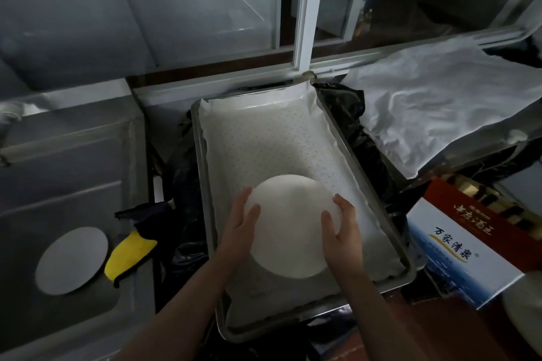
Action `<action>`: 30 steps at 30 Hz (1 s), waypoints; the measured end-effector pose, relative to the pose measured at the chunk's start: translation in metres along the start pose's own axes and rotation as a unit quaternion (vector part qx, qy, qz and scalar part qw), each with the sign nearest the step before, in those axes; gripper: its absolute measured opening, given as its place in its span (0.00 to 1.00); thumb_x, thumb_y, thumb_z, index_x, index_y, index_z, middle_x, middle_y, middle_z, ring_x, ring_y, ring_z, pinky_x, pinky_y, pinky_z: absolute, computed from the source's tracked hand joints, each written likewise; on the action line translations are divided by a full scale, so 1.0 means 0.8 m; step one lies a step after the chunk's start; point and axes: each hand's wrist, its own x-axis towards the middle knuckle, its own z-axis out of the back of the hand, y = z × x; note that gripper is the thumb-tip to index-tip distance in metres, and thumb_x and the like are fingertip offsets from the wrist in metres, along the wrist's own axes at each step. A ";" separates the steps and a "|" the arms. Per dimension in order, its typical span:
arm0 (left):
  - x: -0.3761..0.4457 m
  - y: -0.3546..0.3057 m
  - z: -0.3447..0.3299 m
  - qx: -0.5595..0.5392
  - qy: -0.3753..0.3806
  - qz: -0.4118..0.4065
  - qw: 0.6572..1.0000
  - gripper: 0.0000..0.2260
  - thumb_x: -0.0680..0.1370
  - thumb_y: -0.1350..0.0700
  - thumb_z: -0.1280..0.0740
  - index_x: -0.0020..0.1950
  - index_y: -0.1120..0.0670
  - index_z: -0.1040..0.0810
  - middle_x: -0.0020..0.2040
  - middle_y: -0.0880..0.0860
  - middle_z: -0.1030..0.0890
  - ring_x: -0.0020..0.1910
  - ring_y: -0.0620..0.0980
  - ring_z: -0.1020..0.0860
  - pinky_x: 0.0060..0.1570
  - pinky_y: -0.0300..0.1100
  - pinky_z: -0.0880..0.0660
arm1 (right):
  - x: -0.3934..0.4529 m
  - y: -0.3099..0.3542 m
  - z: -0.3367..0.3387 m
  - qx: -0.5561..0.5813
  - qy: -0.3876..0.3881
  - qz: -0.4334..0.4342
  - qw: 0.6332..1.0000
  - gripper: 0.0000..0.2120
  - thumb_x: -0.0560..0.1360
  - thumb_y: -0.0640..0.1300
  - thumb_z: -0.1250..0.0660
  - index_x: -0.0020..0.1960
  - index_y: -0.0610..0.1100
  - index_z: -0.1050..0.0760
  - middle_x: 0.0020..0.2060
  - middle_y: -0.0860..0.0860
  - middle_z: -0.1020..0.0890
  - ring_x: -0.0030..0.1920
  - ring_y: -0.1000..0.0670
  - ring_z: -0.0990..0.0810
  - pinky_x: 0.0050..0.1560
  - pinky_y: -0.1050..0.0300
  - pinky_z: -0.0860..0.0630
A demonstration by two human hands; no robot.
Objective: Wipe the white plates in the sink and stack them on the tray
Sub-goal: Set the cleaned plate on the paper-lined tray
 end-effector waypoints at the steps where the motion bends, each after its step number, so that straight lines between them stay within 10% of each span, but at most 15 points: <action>1: -0.001 0.002 0.006 0.015 0.007 -0.006 1.000 0.22 0.84 0.51 0.39 0.78 0.50 0.38 0.73 0.45 0.34 0.71 0.44 0.34 0.68 0.40 0.36 | -0.001 0.000 0.003 -0.029 0.000 0.030 0.999 0.21 0.77 0.53 0.40 0.68 0.48 0.32 0.68 0.52 0.27 0.70 0.50 0.31 0.71 0.47 0.34; 8: -0.010 0.022 0.075 0.255 0.009 -0.125 0.959 0.33 0.80 0.31 0.49 0.75 0.52 0.32 0.74 0.52 0.30 0.75 0.51 0.34 0.73 0.58 0.36 | -0.019 0.025 -0.010 -0.204 0.036 0.172 0.963 0.24 0.78 0.54 0.43 0.71 0.44 0.34 0.70 0.45 0.28 0.72 0.42 0.33 0.72 0.39 0.36; 17: -0.042 0.037 0.198 0.481 -0.004 -0.155 0.863 0.45 0.74 0.27 0.70 0.82 0.50 0.44 0.82 0.50 0.48 0.81 0.51 0.52 0.80 0.50 0.52 | -0.084 0.089 -0.113 -0.322 0.148 0.231 0.906 0.28 0.78 0.57 0.46 0.73 0.43 0.33 0.72 0.45 0.28 0.75 0.43 0.35 0.77 0.49 0.50; 30: -0.064 0.081 0.459 0.482 -0.003 -0.109 0.869 0.28 0.80 0.43 0.45 0.70 0.62 0.25 0.69 0.62 0.25 0.68 0.64 0.26 0.64 0.61 0.26 | -0.200 0.189 -0.321 -0.312 0.242 0.249 0.884 0.33 0.78 0.63 0.51 0.77 0.47 0.38 0.76 0.50 0.35 0.77 0.48 0.42 0.78 0.47 0.49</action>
